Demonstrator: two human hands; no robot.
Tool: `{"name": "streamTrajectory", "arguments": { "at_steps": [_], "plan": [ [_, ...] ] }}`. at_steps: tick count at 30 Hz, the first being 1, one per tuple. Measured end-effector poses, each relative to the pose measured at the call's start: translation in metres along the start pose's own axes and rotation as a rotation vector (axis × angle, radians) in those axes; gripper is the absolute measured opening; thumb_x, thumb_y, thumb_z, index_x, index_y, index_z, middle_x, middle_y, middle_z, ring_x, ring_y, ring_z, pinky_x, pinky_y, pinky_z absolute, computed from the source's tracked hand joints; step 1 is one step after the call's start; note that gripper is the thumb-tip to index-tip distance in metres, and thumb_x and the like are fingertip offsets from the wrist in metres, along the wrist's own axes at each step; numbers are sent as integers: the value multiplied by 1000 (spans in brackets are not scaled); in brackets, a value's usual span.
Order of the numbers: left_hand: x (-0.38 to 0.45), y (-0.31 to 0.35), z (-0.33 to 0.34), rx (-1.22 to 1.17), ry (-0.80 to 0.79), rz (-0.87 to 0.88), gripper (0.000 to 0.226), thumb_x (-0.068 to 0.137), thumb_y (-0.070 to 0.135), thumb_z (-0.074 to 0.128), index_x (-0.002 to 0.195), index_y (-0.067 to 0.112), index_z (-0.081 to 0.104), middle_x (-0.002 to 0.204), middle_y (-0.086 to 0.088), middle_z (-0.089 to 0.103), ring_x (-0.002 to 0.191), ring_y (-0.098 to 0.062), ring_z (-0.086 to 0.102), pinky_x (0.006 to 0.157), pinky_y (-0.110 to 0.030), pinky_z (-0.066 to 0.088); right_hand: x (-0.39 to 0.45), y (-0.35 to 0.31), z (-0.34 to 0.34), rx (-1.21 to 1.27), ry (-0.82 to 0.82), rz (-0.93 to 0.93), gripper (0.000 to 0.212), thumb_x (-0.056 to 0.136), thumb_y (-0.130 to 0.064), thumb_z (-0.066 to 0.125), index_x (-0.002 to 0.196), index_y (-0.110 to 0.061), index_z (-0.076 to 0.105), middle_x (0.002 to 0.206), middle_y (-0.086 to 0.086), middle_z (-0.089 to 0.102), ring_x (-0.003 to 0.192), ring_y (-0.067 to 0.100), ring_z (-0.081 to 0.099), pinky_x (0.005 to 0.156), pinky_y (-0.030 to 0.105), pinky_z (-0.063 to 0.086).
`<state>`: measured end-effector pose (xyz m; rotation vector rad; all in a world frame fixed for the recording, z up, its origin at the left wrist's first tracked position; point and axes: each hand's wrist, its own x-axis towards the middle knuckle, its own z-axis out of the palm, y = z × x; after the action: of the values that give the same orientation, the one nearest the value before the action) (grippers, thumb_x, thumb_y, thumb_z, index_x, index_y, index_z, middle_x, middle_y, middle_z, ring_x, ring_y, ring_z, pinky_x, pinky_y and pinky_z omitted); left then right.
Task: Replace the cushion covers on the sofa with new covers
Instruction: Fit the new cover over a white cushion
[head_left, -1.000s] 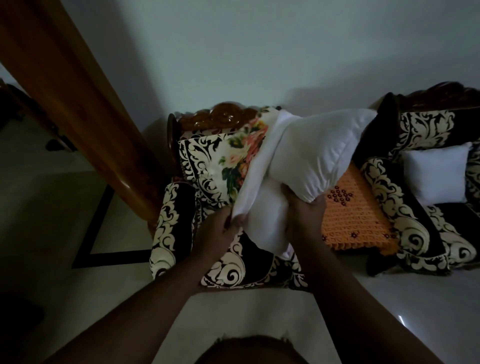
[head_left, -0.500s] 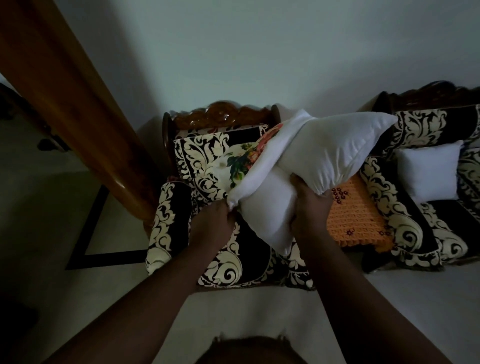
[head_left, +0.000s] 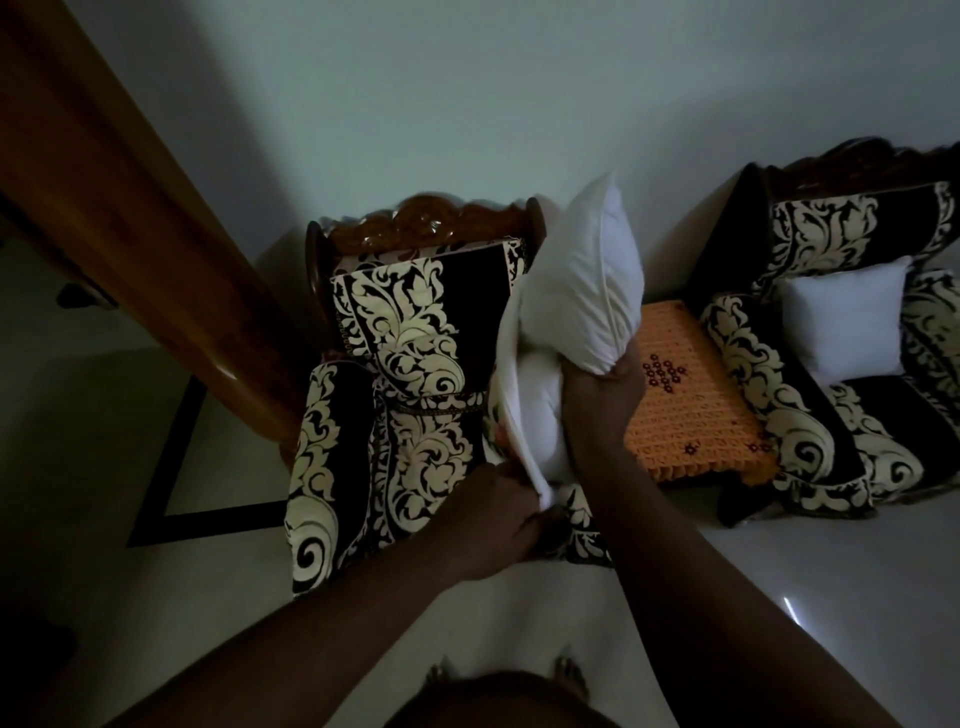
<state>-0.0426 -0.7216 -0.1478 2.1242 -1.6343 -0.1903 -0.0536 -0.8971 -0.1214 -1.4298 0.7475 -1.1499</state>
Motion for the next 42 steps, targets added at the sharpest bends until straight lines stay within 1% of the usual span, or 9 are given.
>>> {"name": "streamTrajectory", "arguments": {
  "at_steps": [3,8,15,17,23,27,33,37,42],
  "plan": [
    [-4,-35,-20,-56,1,-141,53,96,66,49,79,21,73,70,3,66,69,-17,64,67,-34,51,-6,12,-12,-26,-159,49,50,83,-12,84,128,-19,63,123,-2,70,115,16,66,95,50,56],
    [34,-71,-81,-529,479,-708,62,84,82,47,109,27,58,102,-2,66,90,-16,64,73,-33,51,-20,22,-34,-47,-383,13,56,81,-28,83,131,-10,64,133,5,66,125,20,62,100,55,51],
    [74,-70,-88,-475,417,-683,32,105,42,46,85,20,56,80,-5,60,73,-22,59,70,-46,52,-31,28,-40,-178,-519,100,80,69,-47,88,139,-23,56,138,-4,62,127,11,58,107,48,48],
    [74,-69,-83,-590,380,-676,32,104,40,44,101,18,66,95,-8,69,88,-27,66,84,-50,56,-30,35,-47,-244,-588,85,88,71,-51,85,144,-19,49,143,-3,57,132,9,54,109,48,46],
    [70,-36,-77,-1013,454,-658,29,107,19,43,132,27,57,117,17,59,105,7,57,89,-11,43,-15,18,-64,-480,-620,104,132,50,-75,82,151,-14,25,153,6,30,143,19,27,121,45,29],
    [71,-27,-76,-1016,371,-570,32,107,9,38,102,33,57,92,29,68,84,23,59,80,-9,46,-3,-11,-53,-139,-544,249,147,48,-61,93,158,-30,0,159,-4,30,142,18,37,114,42,39],
    [68,-25,-72,-796,323,-523,15,104,32,51,98,20,58,83,10,61,80,-5,62,70,-30,46,-3,-1,-38,-218,-507,171,99,61,-32,98,144,-32,44,135,-8,59,120,8,58,100,44,54],
    [69,-43,-75,-935,472,-953,57,92,66,58,118,16,56,104,1,64,92,-18,61,79,-33,51,-37,6,-34,-153,-501,96,67,74,-19,89,126,-45,57,125,-16,65,113,2,63,95,39,56],
    [78,-53,-76,-593,340,-818,28,102,33,56,111,13,73,106,-7,73,98,-24,67,81,-34,53,-54,26,-41,-401,-589,80,60,75,-32,89,125,-24,59,109,-17,63,108,11,65,85,25,51]
  ]
}}
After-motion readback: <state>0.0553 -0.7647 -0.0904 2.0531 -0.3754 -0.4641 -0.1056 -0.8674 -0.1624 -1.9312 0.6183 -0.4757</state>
